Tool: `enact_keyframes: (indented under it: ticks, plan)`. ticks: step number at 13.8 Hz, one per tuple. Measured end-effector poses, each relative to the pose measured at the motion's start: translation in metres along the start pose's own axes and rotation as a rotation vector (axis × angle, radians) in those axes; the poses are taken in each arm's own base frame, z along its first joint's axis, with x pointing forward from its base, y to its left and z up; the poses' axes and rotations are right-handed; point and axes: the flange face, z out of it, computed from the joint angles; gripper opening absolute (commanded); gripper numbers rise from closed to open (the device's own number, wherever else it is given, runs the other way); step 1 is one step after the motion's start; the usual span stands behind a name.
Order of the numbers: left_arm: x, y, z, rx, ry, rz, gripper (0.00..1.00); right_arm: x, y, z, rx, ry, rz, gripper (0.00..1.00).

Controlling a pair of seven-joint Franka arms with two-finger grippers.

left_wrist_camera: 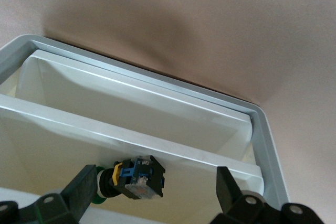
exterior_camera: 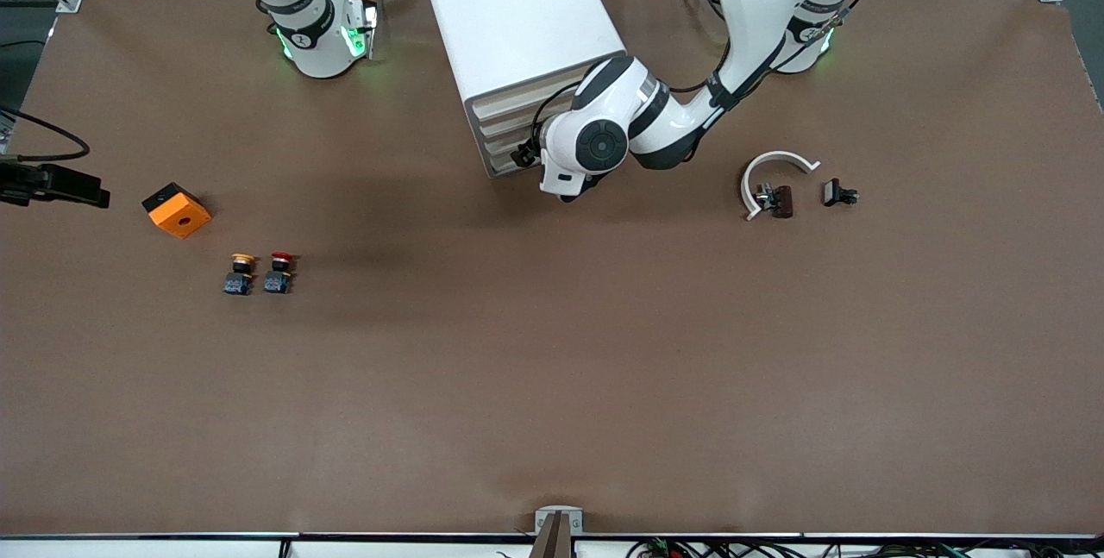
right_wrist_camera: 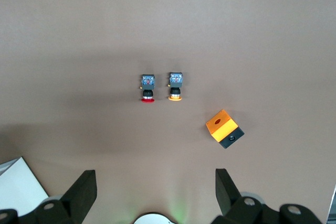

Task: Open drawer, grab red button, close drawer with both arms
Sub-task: 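Push the drawer fully shut with the left gripper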

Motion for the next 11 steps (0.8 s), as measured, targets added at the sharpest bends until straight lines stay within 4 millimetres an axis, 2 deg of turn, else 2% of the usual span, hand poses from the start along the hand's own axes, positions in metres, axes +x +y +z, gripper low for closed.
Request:
enact_keyframes:
  ticks: [4,7,9,11]
  plan:
    - [0.000,0.001,0.000,0.003,-0.004,0.000,1.00,-0.003,-0.001,-0.015,-0.002,0.034,-0.002,1.00]
    - [0.002,0.006,-0.012,-0.023,0.000,-0.015,1.00,-0.006,-0.006,-0.018,0.000,0.031,-0.011,1.00]
    - [0.018,0.008,-0.046,-0.072,0.037,-0.019,1.00,-0.010,-0.008,-0.023,0.008,0.037,-0.022,1.00]
    - [0.046,0.003,-0.098,-0.139,0.107,-0.030,1.00,-0.019,-0.009,-0.032,0.022,0.041,-0.025,1.00]
